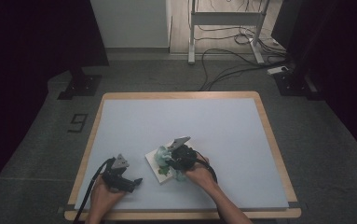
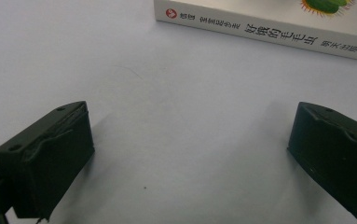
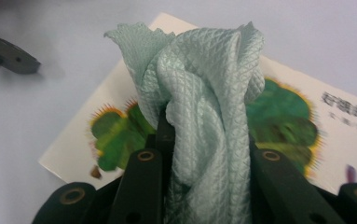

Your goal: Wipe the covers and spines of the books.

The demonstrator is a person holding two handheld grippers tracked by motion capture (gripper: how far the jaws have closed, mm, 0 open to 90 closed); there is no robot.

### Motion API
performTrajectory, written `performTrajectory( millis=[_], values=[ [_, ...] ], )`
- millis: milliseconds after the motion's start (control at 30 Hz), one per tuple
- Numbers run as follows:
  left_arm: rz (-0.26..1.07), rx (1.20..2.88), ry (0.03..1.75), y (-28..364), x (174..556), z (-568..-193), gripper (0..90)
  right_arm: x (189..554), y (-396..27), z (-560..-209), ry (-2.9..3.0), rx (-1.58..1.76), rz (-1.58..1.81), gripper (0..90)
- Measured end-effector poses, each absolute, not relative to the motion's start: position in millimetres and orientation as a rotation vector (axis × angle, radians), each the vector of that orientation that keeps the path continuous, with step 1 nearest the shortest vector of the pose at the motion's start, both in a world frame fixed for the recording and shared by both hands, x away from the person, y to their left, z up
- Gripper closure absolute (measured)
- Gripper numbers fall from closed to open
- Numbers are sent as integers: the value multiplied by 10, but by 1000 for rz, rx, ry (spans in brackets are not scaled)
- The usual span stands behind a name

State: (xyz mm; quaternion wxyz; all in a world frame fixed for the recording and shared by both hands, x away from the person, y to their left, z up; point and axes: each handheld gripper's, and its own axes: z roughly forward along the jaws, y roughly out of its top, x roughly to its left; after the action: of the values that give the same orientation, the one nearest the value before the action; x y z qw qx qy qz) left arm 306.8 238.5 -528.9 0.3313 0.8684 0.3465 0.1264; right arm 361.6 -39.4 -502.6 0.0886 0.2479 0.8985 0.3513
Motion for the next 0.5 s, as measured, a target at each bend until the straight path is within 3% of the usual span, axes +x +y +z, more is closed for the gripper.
performTrajectory(
  millis=[500],
  values=[
    [330, 2269, 906, 2384, 3067, -5290, 0, 3714, -717, -5044, 2615, 836, 1019, 717]
  ],
)
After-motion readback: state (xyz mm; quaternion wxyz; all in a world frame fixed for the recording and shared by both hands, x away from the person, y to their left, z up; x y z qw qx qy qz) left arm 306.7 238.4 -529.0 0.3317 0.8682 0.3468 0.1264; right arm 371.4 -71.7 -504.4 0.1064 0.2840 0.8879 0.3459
